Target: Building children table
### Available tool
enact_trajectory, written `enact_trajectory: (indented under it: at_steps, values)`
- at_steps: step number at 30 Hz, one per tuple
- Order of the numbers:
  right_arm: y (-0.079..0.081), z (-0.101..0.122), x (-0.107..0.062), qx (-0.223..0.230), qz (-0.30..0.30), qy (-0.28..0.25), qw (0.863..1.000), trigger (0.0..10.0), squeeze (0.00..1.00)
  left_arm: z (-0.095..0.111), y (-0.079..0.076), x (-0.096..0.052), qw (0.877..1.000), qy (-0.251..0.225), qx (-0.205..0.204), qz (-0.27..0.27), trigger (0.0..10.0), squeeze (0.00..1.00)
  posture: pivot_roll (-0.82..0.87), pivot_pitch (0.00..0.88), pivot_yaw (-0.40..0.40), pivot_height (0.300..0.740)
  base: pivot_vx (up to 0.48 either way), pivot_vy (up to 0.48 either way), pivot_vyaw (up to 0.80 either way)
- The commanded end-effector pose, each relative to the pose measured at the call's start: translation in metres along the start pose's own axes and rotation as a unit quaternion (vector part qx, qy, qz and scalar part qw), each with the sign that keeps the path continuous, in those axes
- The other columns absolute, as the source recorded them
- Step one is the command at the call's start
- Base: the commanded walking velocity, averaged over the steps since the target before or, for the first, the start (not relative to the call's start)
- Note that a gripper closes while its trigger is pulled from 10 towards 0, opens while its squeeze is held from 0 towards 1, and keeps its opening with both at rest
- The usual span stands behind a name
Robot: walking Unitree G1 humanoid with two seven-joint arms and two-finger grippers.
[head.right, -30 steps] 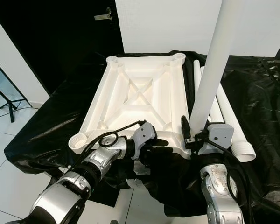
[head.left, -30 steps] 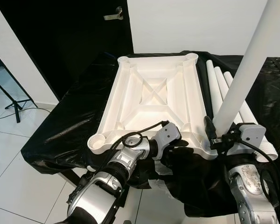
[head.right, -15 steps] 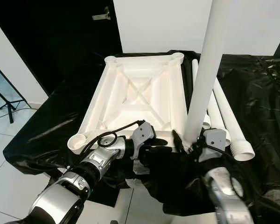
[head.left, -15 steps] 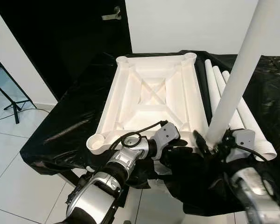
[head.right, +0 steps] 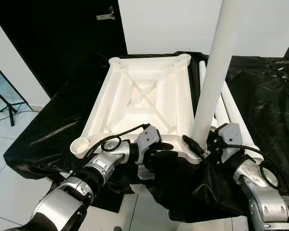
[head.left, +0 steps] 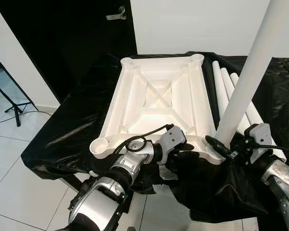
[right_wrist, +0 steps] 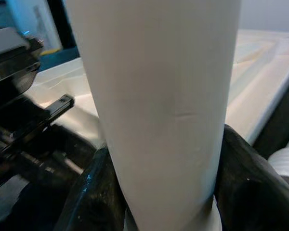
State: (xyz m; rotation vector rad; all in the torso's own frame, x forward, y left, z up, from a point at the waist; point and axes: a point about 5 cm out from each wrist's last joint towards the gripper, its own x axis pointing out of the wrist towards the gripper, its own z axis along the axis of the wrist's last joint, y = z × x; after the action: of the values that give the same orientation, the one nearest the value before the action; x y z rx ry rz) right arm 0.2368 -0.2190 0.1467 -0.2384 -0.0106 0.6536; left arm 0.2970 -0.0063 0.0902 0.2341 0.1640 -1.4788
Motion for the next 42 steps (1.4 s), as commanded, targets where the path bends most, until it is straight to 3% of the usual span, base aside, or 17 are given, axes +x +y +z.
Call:
enact_trajectory:
  at_steps: [1, 7, 14, 15, 16, 17, 18, 21, 29, 30, 31, 32, 34, 35, 37, 38, 42]
  values:
    - [0.003, -0.014, -0.004, 0.026, 0.026, 0.034, 0.999, 0.0, 0.0, -0.025, -0.018, -0.002, 0.995, 0.041, -0.042, -0.082, 10.0, 0.0, 0.07, 0.0, 0.063, 0.74, 0.0, 0.0, 0.0]
    - [-0.003, -0.016, -0.008, 0.04, 0.038, 0.045, 0.998, 0.0, 0.0, -0.025, -0.019, -0.002, 0.995, 0.037, -0.044, -0.081, 10.0, 0.0, 0.07, 0.0, 0.061, 0.74, 0.0, 0.0, 0.0]
    - [0.009, -0.017, -0.003, 0.091, -0.081, -0.015, 0.992, 0.0, 0.0, -0.026, -0.021, -0.002, 0.995, 0.036, -0.046, -0.084, 10.0, 0.0, 0.08, 0.0, 0.057, 0.74, 0.0, 0.0, 0.0]
    - [0.014, -0.016, -0.002, 0.093, -0.145, -0.032, 0.985, 0.0, 0.0, -0.026, -0.02, -0.002, 0.995, 0.035, -0.047, -0.083, 10.0, 0.0, 0.08, 0.0, 0.057, 0.74, 0.0, 0.0, 0.0]
    - [0.014, -0.016, -0.002, 0.093, -0.145, -0.032, 0.985, 0.0, 0.0, -0.026, -0.02, -0.002, 0.995, 0.035, -0.047, -0.083, 10.0, 0.0, 0.08, 0.0, 0.057, 0.74, 0.0, 0.0, 0.0]
    - [0.019, -0.017, -0.002, 0.099, -0.209, -0.04, 0.972, 0.0, 0.0, -0.026, -0.02, -0.002, 0.995, 0.035, -0.047, -0.082, 10.0, 0.0, 0.08, 0.0, 0.055, 0.74, 0.0, 0.0, 0.0]
    - [0.019, -0.017, -0.002, 0.099, -0.209, -0.04, 0.972, 0.0, 0.0, -0.026, -0.02, -0.002, 0.995, 0.035, -0.047, -0.082, 10.0, 0.0, 0.08, 0.0, 0.055, 0.74, 0.0, 0.0, 0.0]
    - [0.029, -0.024, -0.005, 0.101, -0.321, -0.032, 0.941, 0.0, 0.0, -0.027, -0.021, -0.002, 0.995, 0.036, -0.049, -0.081, 10.0, 0.0, 0.08, 0.0, 0.055, 0.74, 0.0, 0.0, 0.0]
    - [0.031, -0.028, -0.007, 0.096, -0.359, -0.017, 0.928, 0.0, 0.0, -0.027, -0.02, -0.003, 0.995, 0.037, -0.049, -0.081, 10.0, 0.0, 0.08, 0.0, 0.059, 0.74, 0.0, 0.0, 0.0]
    - [0.032, -0.028, -0.006, 0.096, -0.355, -0.015, 0.93, 6.1, 0.0, -0.027, -0.02, -0.003, 0.995, 0.037, -0.048, -0.081, 10.0, 0.0, 0.08, 0.0, 0.059, 0.74, 0.0, 0.0, 0.0]
    - [0.033, -0.028, -0.005, 0.095, -0.354, -0.014, 0.93, 6.1, 0.0, -0.027, -0.02, -0.003, 0.995, 0.038, -0.048, -0.082, 10.0, 0.0, 0.07, 0.0, 0.061, 0.74, 0.0, 0.0, 0.0]
    - [0.034, -0.027, -0.002, 0.092, -0.343, -0.014, 0.935, 10.0, 0.85, -0.027, -0.02, -0.002, 0.995, 0.037, -0.048, -0.083, 10.0, 0.0, 0.07, 0.0, 0.062, 0.74, 0.0, 0.0, 0.0]
    - [0.034, -0.026, -0.001, 0.089, -0.335, -0.015, 0.938, 10.0, 0.85, -0.026, -0.021, -0.002, 0.995, 0.037, -0.047, -0.083, 10.0, 0.0, 0.07, 0.0, 0.062, 0.74, 0.0, 0.0, 0.0]
    - [0.035, -0.026, 0.003, 0.095, -0.302, -0.016, 0.948, 10.0, 1.0, -0.026, -0.021, -0.002, 0.995, 0.037, -0.047, -0.084, 10.0, 0.0, 0.07, 0.0, 0.063, 0.74, 0.0, 0.0, 0.0]
    - [0.036, -0.026, 0.006, 0.099, -0.279, -0.017, 0.955, 10.0, 1.0, -0.026, -0.021, -0.001, 0.995, 0.036, -0.047, -0.085, 10.0, 0.0, 0.07, 0.0, 0.063, 0.74, 0.0, 0.0, 0.0]
    - [0.034, -0.026, 0.007, 0.096, -0.25, -0.014, 0.963, 10.0, 0.0, -0.026, -0.022, -0.001, 0.994, 0.036, -0.048, -0.086, 10.0, 0.0, 0.07, 0.0, 0.062, 0.74, 0.0, 0.0, 0.0]
    - [0.021, -0.02, 0.004, 0.063, -0.197, -0.021, 0.978, 10.0, 0.0, -0.028, -0.023, -0.001, 0.994, 0.036, -0.05, -0.088, 10.0, 0.0, 0.07, 0.0, 0.057, 0.74, 0.0, 0.0, 0.0]
